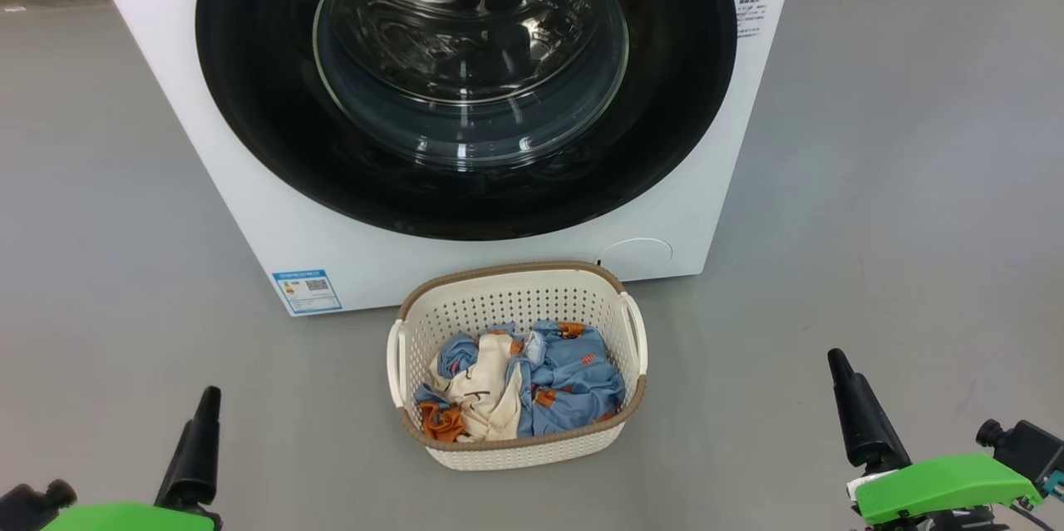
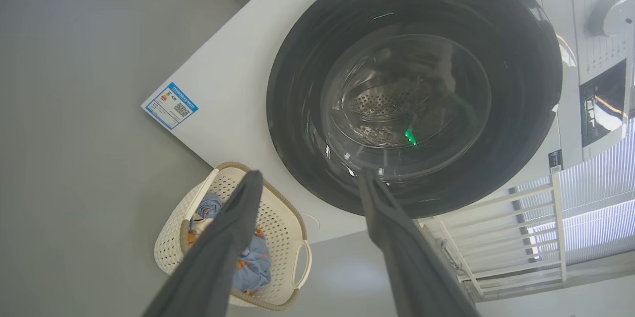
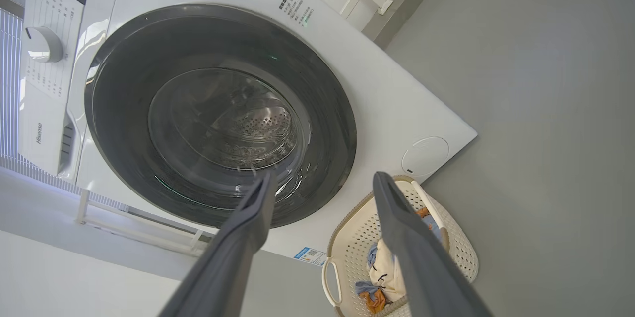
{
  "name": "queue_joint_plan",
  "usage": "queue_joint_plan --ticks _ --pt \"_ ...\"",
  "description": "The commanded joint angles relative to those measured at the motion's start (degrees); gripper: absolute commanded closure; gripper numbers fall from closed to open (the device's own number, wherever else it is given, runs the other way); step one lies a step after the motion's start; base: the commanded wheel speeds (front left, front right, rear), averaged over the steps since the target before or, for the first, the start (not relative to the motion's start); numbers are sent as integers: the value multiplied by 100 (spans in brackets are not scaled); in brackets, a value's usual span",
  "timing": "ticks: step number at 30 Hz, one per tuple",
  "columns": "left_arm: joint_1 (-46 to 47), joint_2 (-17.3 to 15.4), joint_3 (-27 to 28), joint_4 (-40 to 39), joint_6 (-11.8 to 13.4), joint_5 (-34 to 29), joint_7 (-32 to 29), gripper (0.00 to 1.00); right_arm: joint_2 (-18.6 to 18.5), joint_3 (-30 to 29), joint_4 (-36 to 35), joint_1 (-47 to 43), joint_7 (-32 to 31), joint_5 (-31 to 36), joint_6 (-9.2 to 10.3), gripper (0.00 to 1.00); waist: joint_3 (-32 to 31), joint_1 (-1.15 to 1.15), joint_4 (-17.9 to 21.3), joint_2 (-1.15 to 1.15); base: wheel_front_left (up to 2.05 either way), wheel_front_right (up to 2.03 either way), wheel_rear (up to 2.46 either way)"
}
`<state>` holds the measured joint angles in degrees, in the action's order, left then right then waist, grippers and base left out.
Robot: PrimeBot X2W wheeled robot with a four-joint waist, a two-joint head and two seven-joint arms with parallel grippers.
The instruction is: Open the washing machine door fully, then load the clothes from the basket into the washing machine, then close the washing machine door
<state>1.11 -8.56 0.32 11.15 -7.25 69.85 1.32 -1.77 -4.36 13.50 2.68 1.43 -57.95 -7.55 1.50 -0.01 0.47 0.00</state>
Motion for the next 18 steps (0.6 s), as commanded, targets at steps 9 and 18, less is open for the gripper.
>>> queue_joint_plan --ticks 9,18 --pt "171 -364 28 -340 -14 -622 230 0 -53 113 -276 266 225 933 3 0 49 1 5 0 0 0 0" --pt "163 -500 6 -491 -15 -1035 365 0 -60 194 -394 310 359 1522 3 0 78 1 19 0 0 0 0"
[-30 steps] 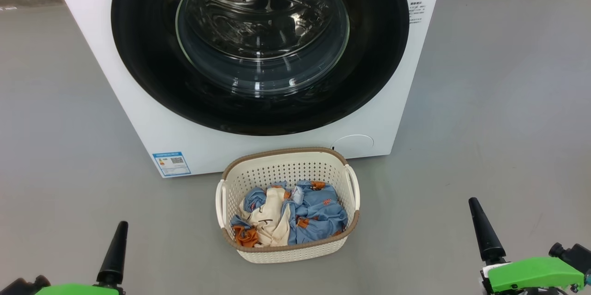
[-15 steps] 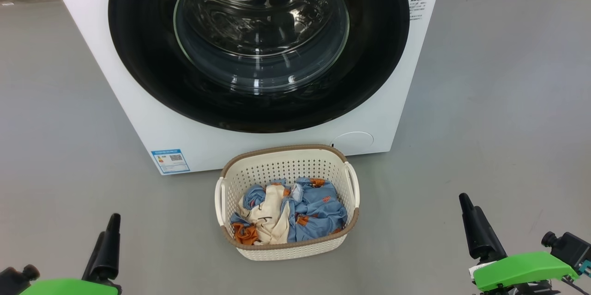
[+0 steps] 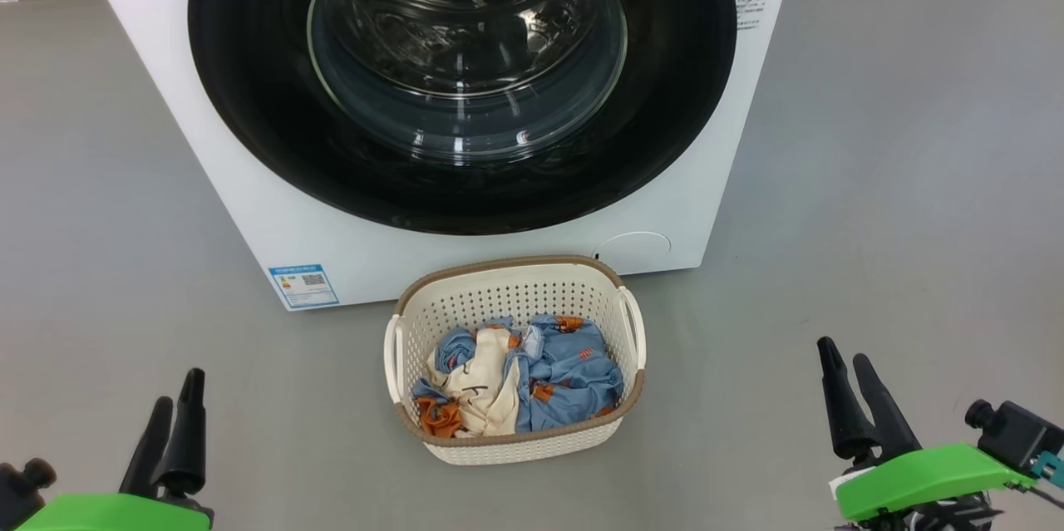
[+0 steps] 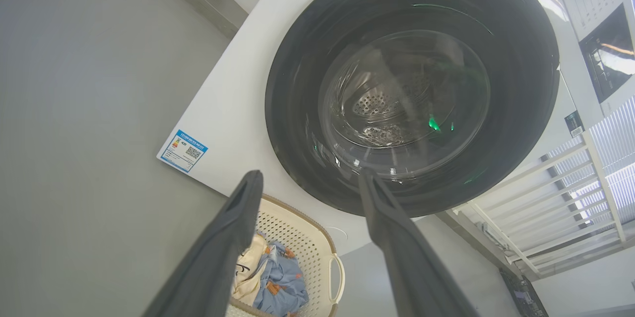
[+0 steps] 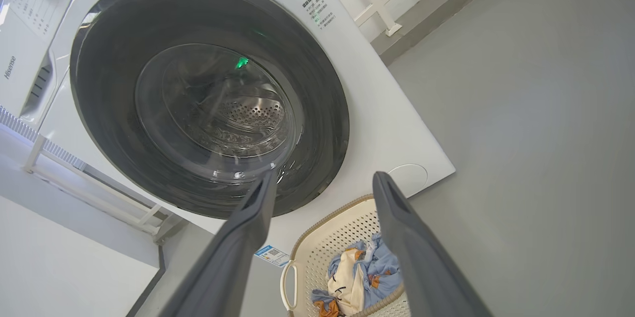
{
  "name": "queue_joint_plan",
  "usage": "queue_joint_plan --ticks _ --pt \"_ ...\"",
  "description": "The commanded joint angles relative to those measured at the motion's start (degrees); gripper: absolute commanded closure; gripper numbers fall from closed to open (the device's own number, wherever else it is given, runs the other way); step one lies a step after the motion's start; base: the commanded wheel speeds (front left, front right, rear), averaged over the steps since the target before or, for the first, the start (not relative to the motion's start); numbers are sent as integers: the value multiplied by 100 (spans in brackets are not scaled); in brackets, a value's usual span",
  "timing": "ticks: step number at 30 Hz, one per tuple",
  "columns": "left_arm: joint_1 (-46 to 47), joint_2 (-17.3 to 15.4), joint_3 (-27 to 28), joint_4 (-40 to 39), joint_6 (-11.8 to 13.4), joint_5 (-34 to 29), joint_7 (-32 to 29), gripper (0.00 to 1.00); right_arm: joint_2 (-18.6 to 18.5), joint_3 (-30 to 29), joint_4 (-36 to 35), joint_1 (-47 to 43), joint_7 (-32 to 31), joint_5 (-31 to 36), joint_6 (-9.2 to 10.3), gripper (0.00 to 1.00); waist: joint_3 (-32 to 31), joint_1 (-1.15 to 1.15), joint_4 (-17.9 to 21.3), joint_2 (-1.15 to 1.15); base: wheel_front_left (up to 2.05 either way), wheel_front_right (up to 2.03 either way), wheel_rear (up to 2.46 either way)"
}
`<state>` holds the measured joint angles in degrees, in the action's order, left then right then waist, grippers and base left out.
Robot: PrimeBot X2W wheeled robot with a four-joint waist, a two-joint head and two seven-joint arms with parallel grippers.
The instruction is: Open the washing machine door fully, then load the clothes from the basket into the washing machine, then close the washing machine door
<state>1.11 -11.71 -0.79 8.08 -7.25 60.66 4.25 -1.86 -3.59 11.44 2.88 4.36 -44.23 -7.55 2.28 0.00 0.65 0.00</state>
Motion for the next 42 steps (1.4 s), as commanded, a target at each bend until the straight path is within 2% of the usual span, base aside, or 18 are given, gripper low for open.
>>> queue_joint_plan --ticks 1,26,42 --pt "158 -201 108 -189 -15 -167 89 0 -52 131 -191 295 84 219 3 0 3 0 4 0 0 0 0" --pt "72 -619 -241 -132 -19 -1578 510 0 -73 247 -72 407 503 2080 5 0 -15 0 32 0 0 0 0" --pt "-26 -788 -283 -172 -21 -2533 764 0 -86 382 -94 465 754 2968 6 0 -95 0 46 0 0 0 0"
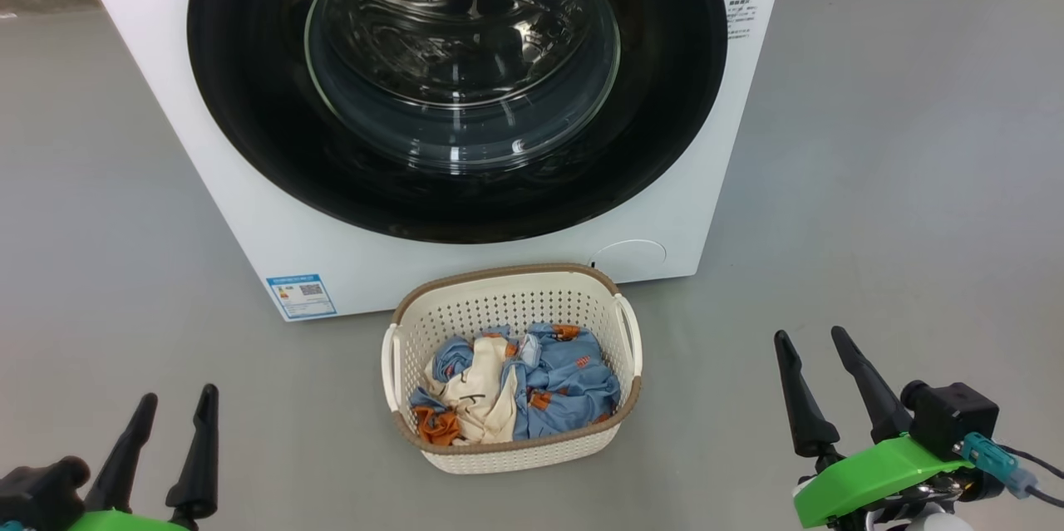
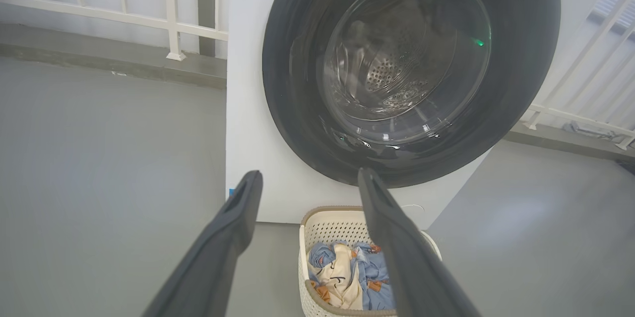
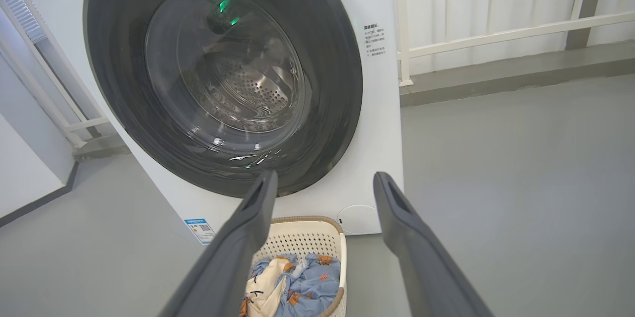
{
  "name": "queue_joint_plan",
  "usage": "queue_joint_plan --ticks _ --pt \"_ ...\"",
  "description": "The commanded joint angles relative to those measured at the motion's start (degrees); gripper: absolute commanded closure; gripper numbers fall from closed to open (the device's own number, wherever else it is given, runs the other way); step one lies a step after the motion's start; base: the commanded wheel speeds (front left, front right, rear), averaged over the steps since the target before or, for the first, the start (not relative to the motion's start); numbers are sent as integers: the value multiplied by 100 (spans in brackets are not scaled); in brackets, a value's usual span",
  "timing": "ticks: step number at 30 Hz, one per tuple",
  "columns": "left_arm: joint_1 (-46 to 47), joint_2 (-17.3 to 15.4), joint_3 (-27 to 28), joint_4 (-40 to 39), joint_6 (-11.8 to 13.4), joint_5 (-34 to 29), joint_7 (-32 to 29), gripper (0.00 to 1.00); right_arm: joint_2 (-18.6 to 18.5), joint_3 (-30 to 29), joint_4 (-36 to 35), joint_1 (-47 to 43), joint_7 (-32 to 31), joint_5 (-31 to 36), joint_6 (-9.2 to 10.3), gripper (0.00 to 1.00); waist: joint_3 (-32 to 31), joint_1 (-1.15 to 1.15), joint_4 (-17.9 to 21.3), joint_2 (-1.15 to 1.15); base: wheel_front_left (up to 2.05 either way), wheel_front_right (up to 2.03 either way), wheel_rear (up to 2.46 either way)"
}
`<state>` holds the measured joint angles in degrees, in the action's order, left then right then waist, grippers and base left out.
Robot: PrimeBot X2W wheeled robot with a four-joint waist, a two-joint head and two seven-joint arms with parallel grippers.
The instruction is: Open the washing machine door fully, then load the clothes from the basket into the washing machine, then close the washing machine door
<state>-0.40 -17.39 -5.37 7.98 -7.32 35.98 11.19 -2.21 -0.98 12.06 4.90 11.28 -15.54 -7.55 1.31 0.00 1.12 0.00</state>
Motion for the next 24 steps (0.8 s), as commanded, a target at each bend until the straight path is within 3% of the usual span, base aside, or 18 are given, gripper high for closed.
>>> queue_joint_plan --ticks 1,18,24 --pt "118 -229 169 -159 -14 -125 86 0 -51 122 -156 271 79 162 6 0 -4 0 2 0 0 0 0" --pt "80 -433 160 -230 -17 -985 372 0 -66 174 -187 363 364 1263 6 0 8 0 5 0 0 0 0" --pt "71 -419 216 -260 -17 -1013 381 0 -66 129 -280 337 372 1391 6 0 17 0 -28 0 0 0 0"
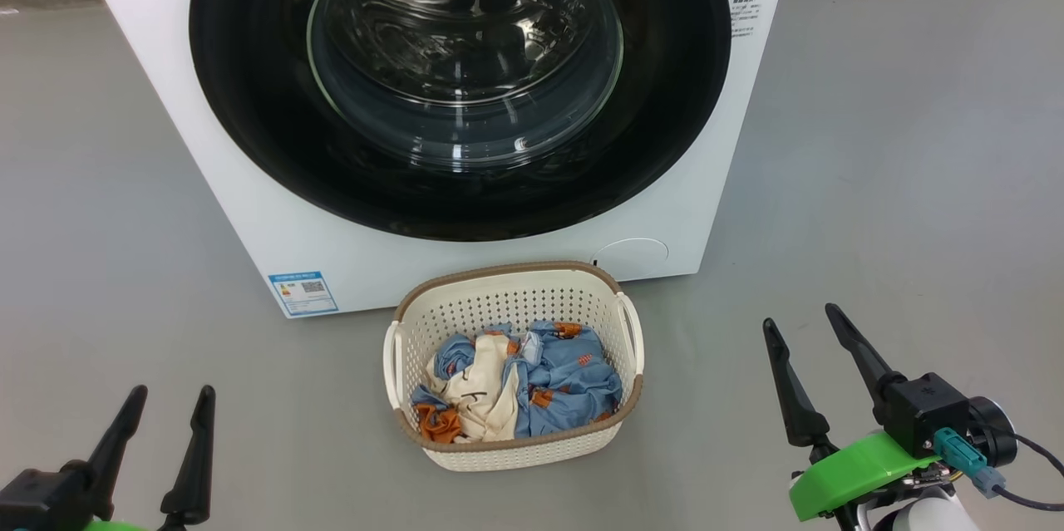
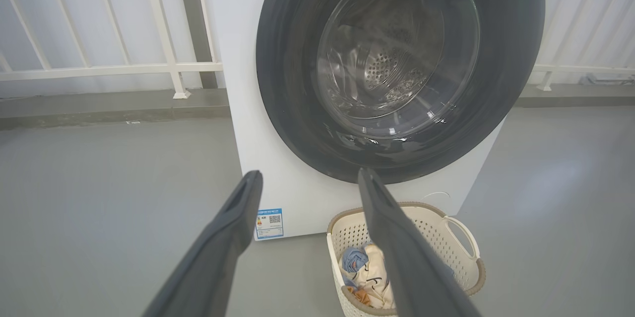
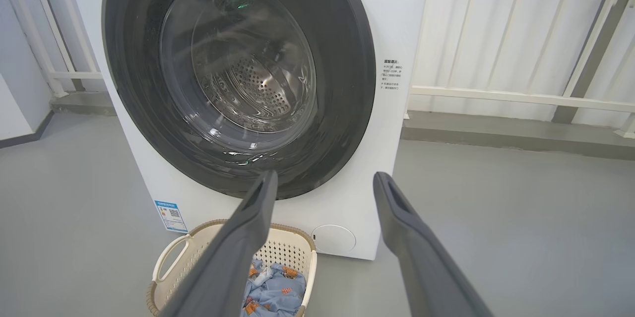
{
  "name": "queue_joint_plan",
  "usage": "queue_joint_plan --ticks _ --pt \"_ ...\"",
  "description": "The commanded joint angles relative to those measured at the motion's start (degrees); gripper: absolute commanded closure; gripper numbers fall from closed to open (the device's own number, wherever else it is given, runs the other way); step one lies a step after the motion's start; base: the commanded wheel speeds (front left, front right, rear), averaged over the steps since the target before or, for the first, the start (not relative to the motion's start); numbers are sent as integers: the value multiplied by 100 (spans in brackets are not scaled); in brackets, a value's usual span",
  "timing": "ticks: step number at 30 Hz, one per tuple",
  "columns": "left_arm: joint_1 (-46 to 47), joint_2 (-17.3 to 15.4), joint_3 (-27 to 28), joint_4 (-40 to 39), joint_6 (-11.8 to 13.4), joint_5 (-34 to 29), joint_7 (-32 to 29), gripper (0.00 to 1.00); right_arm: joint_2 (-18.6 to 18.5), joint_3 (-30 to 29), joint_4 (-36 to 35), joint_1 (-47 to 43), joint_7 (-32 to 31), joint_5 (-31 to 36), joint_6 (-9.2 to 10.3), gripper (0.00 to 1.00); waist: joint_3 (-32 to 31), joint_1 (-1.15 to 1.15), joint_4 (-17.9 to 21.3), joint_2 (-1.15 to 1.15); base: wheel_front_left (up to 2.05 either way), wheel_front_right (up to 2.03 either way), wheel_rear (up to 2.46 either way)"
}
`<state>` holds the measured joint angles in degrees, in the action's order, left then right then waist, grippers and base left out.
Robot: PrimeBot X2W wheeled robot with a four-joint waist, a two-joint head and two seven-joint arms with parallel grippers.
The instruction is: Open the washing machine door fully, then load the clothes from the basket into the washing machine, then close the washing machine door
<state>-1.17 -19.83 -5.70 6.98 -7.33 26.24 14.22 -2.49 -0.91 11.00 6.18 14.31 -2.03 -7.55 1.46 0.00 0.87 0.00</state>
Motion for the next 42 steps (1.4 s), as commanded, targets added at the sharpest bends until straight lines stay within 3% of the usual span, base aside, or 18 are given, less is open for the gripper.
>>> queue_joint_plan --ticks 1,13,42 --pt "148 -173 255 -165 -15 -38 78 0 -39 113 -185 201 69 44 6 0 4 0 -5 0 0 0 0" --pt "149 -178 278 -152 -15 27 78 0 -39 6 59 168 69 -304 6 0 2 0 -15 0 0 0 0" --pt "127 -113 336 -127 -15 -22 78 0 -39 -75 256 235 69 -332 6 0 -66 0 -49 0 0 0 0"
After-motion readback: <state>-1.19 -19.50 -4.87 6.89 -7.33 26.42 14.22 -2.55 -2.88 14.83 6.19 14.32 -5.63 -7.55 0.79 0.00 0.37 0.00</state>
